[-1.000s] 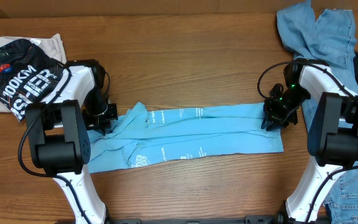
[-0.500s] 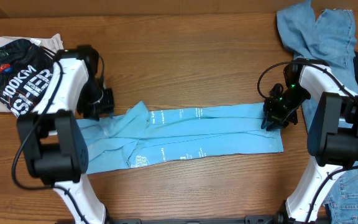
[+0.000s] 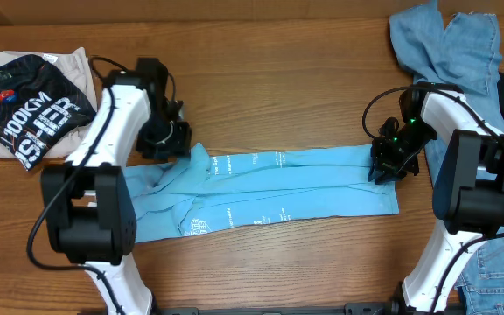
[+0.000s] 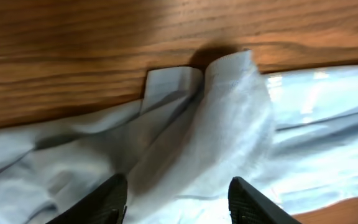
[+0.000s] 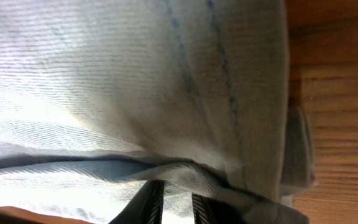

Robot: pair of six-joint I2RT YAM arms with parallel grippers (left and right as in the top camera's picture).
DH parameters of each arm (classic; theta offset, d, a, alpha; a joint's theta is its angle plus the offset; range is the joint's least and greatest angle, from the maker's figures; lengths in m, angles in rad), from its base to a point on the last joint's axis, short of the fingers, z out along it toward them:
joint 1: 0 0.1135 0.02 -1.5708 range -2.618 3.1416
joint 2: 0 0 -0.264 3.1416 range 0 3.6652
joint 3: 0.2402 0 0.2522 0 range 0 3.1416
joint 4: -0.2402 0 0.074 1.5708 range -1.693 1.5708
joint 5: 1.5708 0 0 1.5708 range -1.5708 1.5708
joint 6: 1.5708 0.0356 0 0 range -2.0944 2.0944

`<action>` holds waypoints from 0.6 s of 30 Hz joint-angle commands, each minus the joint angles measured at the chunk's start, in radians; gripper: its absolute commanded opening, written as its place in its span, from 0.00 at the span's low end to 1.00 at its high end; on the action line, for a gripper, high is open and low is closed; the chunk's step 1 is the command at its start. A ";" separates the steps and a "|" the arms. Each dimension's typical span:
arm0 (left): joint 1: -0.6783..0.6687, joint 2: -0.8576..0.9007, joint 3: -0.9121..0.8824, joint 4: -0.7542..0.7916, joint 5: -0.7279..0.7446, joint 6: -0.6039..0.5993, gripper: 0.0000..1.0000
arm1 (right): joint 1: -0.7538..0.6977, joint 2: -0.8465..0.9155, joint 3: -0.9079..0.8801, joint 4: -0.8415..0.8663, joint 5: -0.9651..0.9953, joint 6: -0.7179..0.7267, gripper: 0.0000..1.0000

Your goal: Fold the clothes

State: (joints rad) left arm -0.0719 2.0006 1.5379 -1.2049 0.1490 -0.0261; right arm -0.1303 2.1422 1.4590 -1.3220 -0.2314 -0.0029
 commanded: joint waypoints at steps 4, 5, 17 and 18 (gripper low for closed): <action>0.006 0.059 -0.026 0.014 -0.029 0.032 0.31 | 0.002 0.018 -0.022 0.008 0.031 0.003 0.20; 0.006 0.059 -0.026 0.013 -0.028 0.035 0.23 | 0.002 0.018 -0.022 0.008 0.032 0.003 0.20; 0.005 -0.041 0.031 -0.270 0.007 0.049 0.04 | 0.002 0.018 -0.022 0.009 0.032 0.003 0.20; 0.005 -0.062 0.031 -0.288 0.000 0.049 0.04 | 0.002 0.018 -0.022 0.009 0.032 0.003 0.20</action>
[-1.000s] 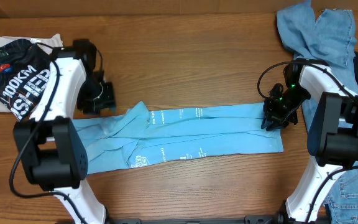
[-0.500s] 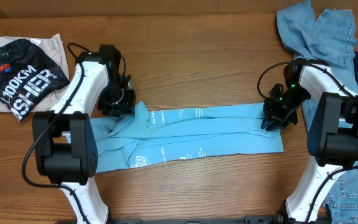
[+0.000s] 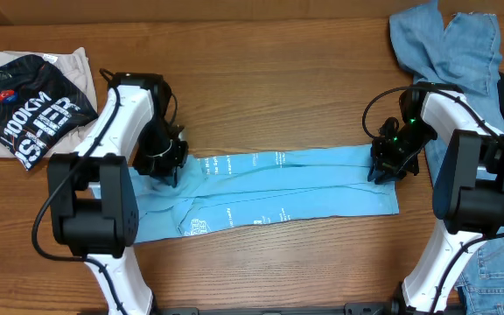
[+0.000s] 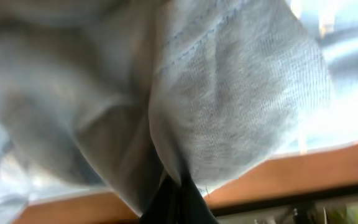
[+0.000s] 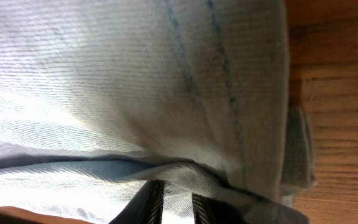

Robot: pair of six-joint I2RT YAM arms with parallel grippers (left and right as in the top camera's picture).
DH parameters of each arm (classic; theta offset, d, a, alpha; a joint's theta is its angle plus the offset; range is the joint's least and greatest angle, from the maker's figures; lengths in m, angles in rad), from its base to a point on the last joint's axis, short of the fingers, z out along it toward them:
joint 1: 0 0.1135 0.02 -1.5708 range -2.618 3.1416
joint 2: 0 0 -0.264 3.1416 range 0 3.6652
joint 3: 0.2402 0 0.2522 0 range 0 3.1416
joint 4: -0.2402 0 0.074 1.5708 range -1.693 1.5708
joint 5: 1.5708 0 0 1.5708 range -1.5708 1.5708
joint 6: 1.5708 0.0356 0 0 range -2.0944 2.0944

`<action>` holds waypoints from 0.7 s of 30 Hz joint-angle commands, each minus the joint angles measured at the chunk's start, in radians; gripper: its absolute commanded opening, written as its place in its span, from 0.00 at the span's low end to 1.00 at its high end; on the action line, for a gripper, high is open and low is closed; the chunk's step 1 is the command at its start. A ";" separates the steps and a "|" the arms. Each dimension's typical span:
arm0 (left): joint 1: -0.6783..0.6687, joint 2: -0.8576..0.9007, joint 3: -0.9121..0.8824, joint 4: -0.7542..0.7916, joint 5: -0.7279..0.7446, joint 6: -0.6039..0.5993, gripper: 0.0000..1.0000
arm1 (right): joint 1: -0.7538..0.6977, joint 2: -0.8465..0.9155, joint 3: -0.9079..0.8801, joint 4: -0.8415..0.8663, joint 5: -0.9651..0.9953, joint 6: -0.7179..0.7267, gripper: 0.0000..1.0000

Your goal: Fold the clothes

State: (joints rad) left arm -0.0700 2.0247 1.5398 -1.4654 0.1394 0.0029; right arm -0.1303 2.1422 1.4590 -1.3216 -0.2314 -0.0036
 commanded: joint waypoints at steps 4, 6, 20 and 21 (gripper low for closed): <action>0.003 -0.155 0.028 -0.058 0.007 0.007 0.04 | 0.002 0.018 -0.022 0.008 0.032 0.003 0.20; 0.003 -0.175 0.021 -0.074 0.007 0.001 0.04 | 0.002 0.018 -0.022 0.008 0.032 0.003 0.20; -0.083 -0.179 -0.293 -0.007 0.008 -0.064 0.11 | 0.002 0.018 -0.022 0.008 0.032 0.003 0.20; -0.083 -0.179 -0.308 -0.004 0.008 -0.066 0.19 | 0.002 0.018 -0.022 0.007 0.032 0.003 0.20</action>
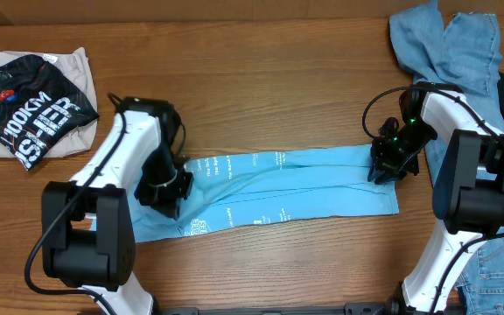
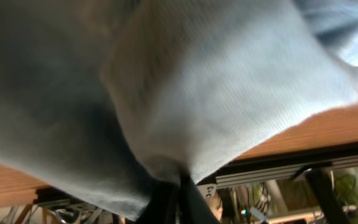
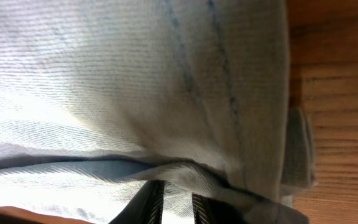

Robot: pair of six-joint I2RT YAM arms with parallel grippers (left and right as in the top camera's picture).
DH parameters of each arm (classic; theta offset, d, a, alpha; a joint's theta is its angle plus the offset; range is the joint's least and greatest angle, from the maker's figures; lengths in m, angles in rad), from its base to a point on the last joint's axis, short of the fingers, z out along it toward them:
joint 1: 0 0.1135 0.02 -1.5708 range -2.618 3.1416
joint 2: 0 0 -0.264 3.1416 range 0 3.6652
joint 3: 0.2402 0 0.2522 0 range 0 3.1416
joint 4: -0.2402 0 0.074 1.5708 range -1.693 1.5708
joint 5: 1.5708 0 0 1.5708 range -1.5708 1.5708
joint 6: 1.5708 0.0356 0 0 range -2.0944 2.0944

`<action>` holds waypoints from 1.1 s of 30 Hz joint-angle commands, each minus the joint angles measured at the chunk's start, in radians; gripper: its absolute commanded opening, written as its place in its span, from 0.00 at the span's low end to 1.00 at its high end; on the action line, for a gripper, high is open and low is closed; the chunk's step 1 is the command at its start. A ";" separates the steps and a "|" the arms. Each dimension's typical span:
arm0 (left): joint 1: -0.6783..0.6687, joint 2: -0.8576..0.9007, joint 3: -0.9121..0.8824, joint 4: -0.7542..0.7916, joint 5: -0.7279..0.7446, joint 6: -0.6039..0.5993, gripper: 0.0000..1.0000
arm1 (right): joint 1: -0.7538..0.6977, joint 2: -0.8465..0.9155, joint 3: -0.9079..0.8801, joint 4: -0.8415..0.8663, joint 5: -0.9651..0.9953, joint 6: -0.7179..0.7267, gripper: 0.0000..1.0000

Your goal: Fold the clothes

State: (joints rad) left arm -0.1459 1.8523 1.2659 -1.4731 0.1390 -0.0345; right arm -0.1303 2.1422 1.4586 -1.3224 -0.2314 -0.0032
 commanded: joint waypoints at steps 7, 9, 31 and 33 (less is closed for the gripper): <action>-0.005 -0.006 -0.087 0.061 0.007 -0.041 0.37 | 0.002 0.018 -0.022 0.008 0.031 0.003 0.20; -0.005 -0.006 -0.082 0.080 0.007 -0.040 0.31 | 0.002 0.018 -0.022 0.008 0.032 0.003 0.20; -0.014 0.066 -0.171 0.376 0.150 -0.032 0.30 | 0.002 0.018 -0.022 0.008 0.032 0.003 0.20; -0.014 0.084 -0.190 0.389 0.150 -0.032 0.34 | 0.002 0.018 -0.022 0.008 0.031 0.003 0.20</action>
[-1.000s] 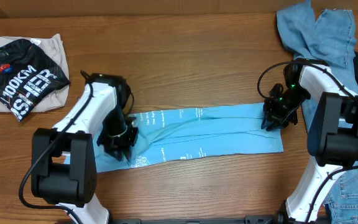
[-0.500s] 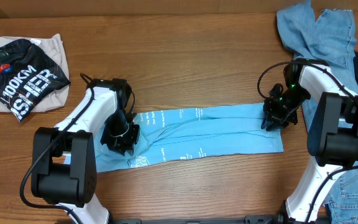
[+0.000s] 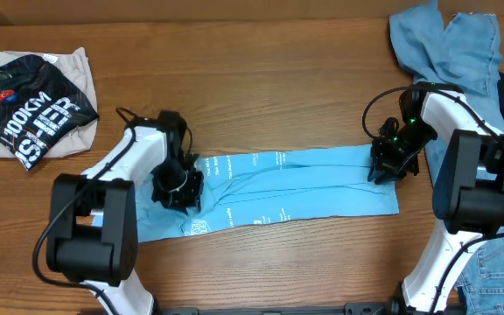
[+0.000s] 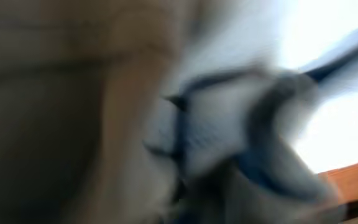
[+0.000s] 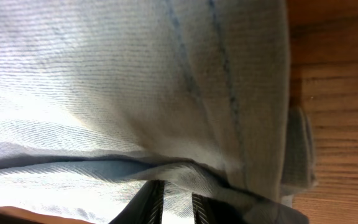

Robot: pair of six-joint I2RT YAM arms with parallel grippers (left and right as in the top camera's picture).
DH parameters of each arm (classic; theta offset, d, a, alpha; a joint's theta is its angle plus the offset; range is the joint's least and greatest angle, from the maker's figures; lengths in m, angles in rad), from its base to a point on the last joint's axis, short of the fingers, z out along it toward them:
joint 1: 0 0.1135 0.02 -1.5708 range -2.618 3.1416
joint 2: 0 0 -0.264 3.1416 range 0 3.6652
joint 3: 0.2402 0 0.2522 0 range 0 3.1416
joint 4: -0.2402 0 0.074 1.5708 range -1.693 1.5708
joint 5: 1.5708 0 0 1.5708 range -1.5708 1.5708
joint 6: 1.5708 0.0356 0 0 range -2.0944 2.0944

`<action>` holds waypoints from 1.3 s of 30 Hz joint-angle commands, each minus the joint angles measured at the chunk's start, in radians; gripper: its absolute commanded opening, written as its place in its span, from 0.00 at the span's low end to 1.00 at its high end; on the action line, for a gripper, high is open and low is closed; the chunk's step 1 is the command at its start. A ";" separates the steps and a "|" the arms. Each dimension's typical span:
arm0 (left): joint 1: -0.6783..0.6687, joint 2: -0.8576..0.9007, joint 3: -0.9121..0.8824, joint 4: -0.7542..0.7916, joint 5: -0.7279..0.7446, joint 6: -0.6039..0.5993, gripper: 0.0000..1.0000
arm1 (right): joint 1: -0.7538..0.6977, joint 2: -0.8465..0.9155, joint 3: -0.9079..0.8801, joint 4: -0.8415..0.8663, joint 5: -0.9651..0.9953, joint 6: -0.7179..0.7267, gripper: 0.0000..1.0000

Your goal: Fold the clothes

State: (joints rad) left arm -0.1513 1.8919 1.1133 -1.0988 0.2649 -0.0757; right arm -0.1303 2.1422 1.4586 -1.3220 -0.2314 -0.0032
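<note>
A long light blue garment point(image 3: 296, 188) lies stretched left to right across the wooden table point(image 3: 269, 79), folded lengthwise. My left gripper point(image 3: 178, 185) sits low over its left part, where cloth is bunched under it. The left wrist view is a blur filled with blue-grey cloth point(image 4: 229, 124), and its jaws are hidden there. My right gripper point(image 3: 388, 163) rests on the garment's right end. In the right wrist view its fingers point(image 5: 152, 200) stand close together with a fold of the cloth point(image 5: 135, 81) pinched between them.
A folded black printed shirt point(image 3: 29, 105) lies on a beige garment at the far left. Denim jeans point(image 3: 449, 44) are heaped at the far right corner, with dark cloth at the right edge and more denim point(image 3: 497, 271) lower right.
My left gripper has shifted a little to the right along the garment's left part, taking the held cloth with it. Its wrist view has gone blurred. The right gripper and right end are unchanged.
My left gripper stood open at the far edge of the garment's left end. Then it was shut on that cloth. Then it held the cloth nearer the front edge, and now further right over the garment. The right gripper stayed pinching the right end throughout.
</note>
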 commanded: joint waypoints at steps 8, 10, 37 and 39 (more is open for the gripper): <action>-0.008 0.060 -0.032 0.016 0.004 0.010 0.41 | 0.002 0.018 -0.022 0.002 0.032 0.003 0.20; -0.007 0.058 -0.018 0.009 -0.035 0.009 0.38 | 0.002 0.018 -0.022 0.000 0.032 0.003 0.20; 0.029 -0.208 0.160 -0.022 -0.065 0.009 0.63 | -0.166 -0.171 0.211 -0.082 -0.064 0.015 0.43; 0.028 -0.208 0.160 -0.020 -0.064 0.008 0.63 | -0.207 -0.171 0.179 -0.084 -0.104 -0.008 0.54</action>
State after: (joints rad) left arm -0.1291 1.6943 1.2633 -1.1202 0.2047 -0.0734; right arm -0.2832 1.9778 1.6619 -1.4063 -0.2729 0.0139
